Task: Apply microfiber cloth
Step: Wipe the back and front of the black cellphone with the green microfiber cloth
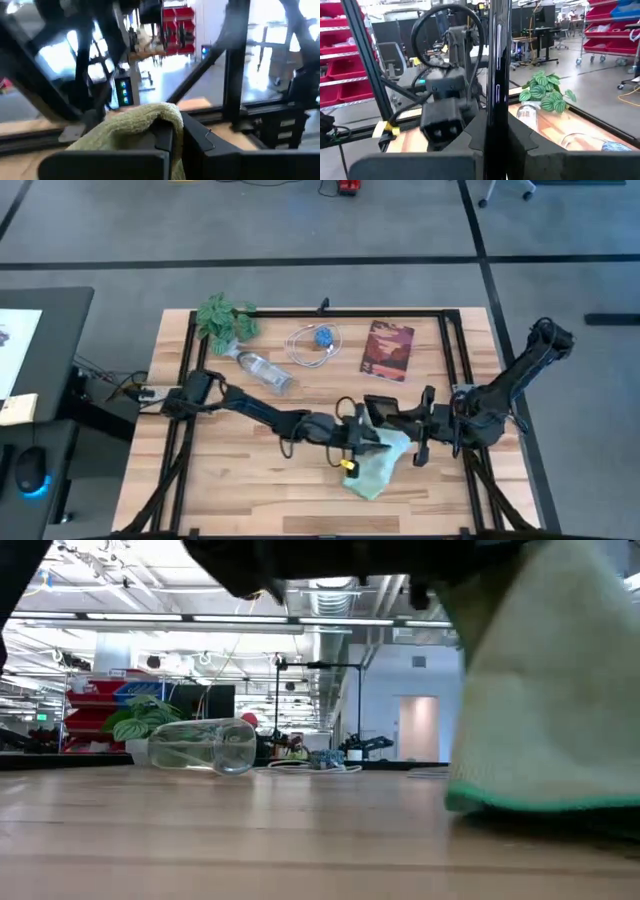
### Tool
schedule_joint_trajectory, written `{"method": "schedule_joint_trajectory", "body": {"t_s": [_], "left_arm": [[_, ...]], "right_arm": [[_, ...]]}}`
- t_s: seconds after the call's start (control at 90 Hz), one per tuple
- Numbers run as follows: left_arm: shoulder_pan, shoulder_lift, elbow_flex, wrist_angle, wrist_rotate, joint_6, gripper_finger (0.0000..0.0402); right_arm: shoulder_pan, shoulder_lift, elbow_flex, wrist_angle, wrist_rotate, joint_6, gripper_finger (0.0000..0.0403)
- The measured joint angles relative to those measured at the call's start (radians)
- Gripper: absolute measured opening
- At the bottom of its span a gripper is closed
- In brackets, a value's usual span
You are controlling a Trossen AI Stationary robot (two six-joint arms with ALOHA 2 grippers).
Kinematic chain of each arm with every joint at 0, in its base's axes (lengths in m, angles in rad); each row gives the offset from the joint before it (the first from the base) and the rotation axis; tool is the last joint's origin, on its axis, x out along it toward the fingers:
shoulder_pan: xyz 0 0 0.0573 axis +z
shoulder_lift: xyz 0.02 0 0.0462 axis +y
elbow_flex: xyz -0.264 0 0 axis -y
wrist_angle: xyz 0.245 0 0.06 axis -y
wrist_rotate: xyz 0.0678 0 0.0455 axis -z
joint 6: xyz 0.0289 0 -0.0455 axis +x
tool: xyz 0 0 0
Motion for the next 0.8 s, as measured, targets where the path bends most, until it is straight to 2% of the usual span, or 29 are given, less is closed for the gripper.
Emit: {"method": "schedule_joint_trajectory", "body": {"t_s": [0.1,0.189,0.367,0.478,0.567,0.667,0.8], "left_arm": [[0.013,0.043,0.022,-0.085,-0.022,-0.070,0.0005],[0.031,0.049,0.030,-0.216,-0.023,-0.118,0.0029],[0.057,0.018,0.031,-0.416,0.011,-0.122,0.0129],[0.058,-0.057,0.031,-0.555,0.033,-0.088,0.0198],[0.058,-0.123,0.031,-0.688,0.034,-0.072,0.0239],[0.050,-0.191,0.027,-0.810,0.010,-0.082,0.0262],[0.034,-0.240,-0.006,-0.851,0.005,-0.094,0.0267]], "right_arm": [[0.009,0.001,0.000,-0.008,0.001,0.002,0.0018],[0.009,0.001,0.000,-0.035,0.001,0.031,0.0018],[-0.006,0.005,0.000,-0.093,0.002,0.103,0.0018],[-0.016,0.014,0.000,-0.143,-0.001,0.151,0.0019],[-0.026,0.015,0.000,-0.198,-0.002,0.215,0.0019],[-0.038,0.015,0.000,-0.271,-0.006,0.291,0.0019],[-0.049,0.017,-0.001,-0.325,-0.008,0.358,0.0019]]}}
